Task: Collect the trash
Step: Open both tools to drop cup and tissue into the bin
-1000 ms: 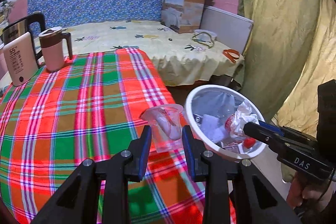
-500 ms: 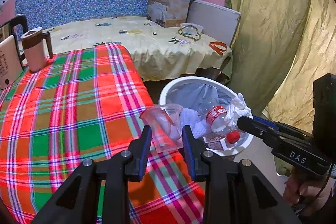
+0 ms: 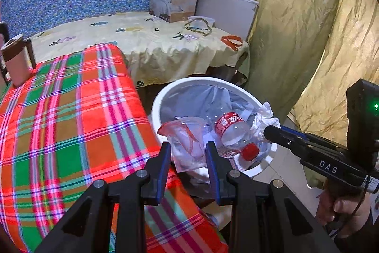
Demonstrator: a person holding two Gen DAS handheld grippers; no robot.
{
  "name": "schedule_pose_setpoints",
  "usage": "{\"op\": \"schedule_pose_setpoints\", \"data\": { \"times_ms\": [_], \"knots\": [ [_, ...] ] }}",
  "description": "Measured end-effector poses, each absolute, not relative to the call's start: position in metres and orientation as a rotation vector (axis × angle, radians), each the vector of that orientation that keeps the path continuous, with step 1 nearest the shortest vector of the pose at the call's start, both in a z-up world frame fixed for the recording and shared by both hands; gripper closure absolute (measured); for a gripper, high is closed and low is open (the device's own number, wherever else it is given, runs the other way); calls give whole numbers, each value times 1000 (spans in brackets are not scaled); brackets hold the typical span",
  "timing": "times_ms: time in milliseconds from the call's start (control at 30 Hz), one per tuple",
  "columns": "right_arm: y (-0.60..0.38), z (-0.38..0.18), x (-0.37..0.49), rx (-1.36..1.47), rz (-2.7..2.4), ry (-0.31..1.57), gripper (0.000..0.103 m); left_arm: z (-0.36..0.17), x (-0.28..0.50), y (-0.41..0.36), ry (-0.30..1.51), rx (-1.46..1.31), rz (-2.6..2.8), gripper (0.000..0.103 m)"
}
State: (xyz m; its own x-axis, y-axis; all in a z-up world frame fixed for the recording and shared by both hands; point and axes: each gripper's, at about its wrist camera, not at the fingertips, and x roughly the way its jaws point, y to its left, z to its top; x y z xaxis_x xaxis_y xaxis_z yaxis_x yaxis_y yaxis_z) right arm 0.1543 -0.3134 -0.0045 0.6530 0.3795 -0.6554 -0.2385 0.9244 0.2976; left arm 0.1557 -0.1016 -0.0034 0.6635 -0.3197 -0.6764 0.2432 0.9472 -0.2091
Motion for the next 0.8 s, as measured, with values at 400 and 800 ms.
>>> {"op": "schedule_pose_setpoints", "data": {
  "times_ms": [400, 800],
  "knots": [
    [-321, -12, 164, 197, 340, 814, 76, -13, 178, -124, 818, -91, -372, 72],
    [-318, -15, 182, 182, 343, 836, 74, -23, 203, -132, 845, -95, -378, 71]
  ]
}}
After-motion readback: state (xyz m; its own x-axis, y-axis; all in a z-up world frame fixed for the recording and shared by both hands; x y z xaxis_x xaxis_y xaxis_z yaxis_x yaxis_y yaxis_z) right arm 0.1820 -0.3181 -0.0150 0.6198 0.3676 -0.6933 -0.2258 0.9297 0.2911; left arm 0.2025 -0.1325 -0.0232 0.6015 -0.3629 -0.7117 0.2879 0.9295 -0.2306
